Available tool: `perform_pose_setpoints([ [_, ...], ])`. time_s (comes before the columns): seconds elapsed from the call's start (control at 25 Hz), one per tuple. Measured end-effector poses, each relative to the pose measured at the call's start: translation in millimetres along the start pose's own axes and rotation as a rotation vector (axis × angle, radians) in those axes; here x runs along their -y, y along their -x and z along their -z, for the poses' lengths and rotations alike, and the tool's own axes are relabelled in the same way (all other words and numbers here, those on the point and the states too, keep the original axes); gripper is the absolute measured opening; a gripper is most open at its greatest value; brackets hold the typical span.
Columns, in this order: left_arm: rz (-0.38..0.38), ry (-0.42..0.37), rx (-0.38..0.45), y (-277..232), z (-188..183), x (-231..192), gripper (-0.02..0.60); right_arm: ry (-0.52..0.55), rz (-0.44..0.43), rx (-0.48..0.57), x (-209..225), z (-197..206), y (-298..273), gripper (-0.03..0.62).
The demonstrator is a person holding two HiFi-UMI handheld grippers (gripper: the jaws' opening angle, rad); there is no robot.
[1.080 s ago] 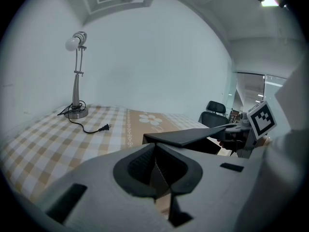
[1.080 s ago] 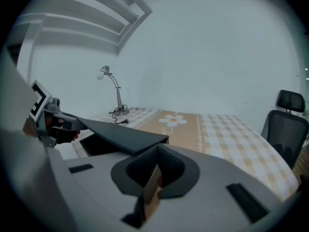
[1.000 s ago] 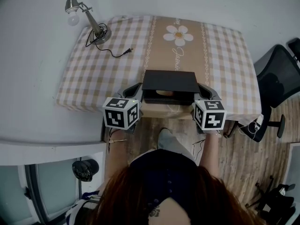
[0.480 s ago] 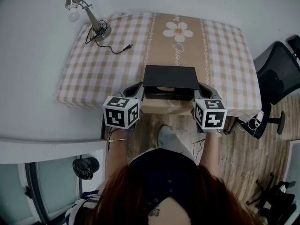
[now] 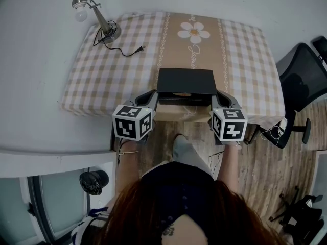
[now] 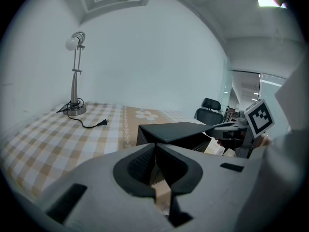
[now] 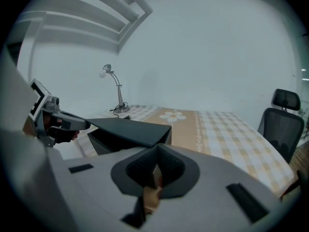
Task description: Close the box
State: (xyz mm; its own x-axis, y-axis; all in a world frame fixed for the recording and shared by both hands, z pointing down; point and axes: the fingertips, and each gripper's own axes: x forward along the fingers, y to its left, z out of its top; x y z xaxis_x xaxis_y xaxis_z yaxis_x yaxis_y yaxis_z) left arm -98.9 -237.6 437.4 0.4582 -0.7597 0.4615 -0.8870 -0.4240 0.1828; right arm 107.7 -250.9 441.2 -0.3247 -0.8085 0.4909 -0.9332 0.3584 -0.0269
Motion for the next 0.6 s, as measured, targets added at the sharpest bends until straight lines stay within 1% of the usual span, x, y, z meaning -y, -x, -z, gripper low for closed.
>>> perform_pose_setpoints([
  [0.6,0.023,-0.001,-0.002,4.4,8.2,3.1,0.029,-0.005,0.016,-0.008,-6.5,7.8,7.3,0.017],
])
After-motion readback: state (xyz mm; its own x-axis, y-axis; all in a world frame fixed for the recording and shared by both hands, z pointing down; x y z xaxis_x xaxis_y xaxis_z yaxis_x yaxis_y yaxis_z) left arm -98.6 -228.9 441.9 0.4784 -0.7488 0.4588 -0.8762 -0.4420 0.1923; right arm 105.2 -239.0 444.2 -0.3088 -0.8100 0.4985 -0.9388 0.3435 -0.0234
